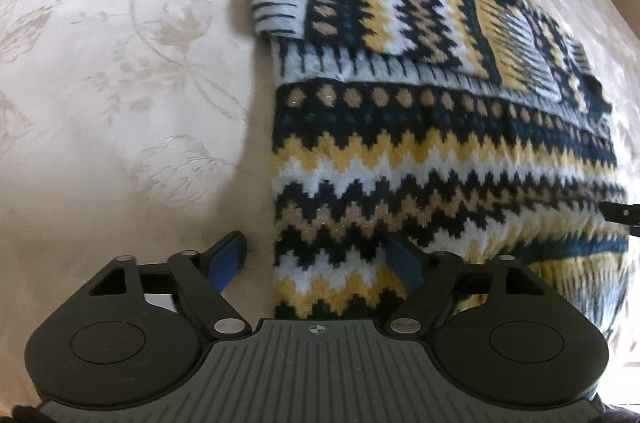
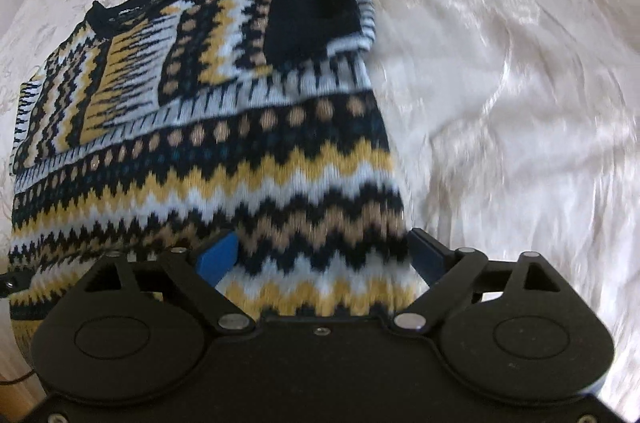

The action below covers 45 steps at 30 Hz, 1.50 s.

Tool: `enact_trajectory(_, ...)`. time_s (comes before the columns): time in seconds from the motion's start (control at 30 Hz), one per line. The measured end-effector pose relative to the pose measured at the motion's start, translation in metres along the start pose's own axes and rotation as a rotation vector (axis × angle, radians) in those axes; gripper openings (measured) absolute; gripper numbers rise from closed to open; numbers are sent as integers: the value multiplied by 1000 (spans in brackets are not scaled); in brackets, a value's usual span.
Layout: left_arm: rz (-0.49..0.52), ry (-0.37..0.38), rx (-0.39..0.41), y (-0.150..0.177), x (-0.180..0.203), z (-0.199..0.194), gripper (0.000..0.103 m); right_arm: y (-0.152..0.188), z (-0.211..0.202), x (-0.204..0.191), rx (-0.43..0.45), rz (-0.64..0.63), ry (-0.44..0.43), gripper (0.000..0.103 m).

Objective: Fold small clothes
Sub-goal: 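Move both open grippers along the sweater to its ribbed navy hem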

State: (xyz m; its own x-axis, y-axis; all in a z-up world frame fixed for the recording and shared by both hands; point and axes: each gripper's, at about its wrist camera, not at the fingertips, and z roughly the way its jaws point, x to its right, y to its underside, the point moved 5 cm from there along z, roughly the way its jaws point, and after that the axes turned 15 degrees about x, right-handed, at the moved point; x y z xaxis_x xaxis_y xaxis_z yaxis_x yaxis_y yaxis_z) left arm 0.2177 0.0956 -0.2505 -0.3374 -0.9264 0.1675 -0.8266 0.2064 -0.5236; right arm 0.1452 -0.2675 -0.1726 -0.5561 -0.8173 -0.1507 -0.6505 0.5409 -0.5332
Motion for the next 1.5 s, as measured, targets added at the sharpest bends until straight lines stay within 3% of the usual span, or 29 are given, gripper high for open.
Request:
enact_trajectory(0.13, 29, 12, -5, 3, 8, 10, 103, 15, -9, 6, 3, 72, 17, 93)
enact_trajectory(0.27, 119, -74, 29, 7, 23, 16, 103, 35, -20, 15, -3, 145, 15, 98)
enact_trajectory(0.37, 131, -119, 86, 10, 29, 17, 103, 51, -25, 17, -26, 142, 24, 99)
enact_trajectory(0.6, 104, -114, 87, 8, 29, 17, 103, 85, -35, 28, -47, 151, -28, 102)
enact_trajectory(0.8, 51, -109, 151, 23, 21, -17, 88, 103, -38, 32, -35, 84, -116, 103)
enact_trajectory(1.0, 32, -126, 204, 59, 26, -58, 87, 119, -51, 40, -28, 35, -208, 103)
enact_trajectory(1.1, 18, -118, 187, 78, 28, -70, 82, 132, -60, 47, -31, 26, -243, 103)
enact_trajectory(1.5, 31, -128, 133, 135, 43, -78, 81, 143, -74, 58, -48, -35, -327, 103)
